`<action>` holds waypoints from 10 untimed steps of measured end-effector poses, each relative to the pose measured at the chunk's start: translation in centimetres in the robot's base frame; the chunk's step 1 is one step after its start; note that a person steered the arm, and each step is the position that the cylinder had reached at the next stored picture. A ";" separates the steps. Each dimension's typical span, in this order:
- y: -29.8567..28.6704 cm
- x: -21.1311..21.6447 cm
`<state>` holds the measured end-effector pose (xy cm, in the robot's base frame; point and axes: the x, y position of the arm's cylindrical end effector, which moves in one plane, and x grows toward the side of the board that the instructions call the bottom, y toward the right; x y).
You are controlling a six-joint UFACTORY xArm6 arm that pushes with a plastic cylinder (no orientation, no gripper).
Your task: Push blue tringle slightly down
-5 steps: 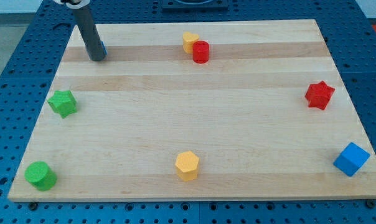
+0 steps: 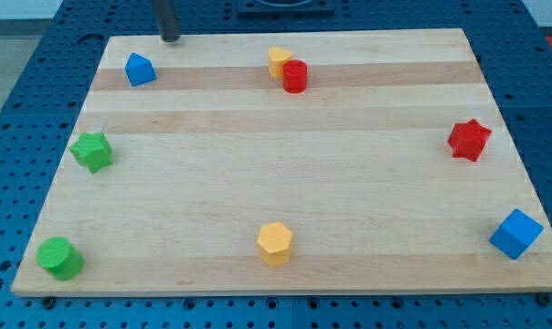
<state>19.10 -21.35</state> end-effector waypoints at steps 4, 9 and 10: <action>-0.6 0.6; -3.9 4.5; -2.9 8.1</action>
<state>27.18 -24.30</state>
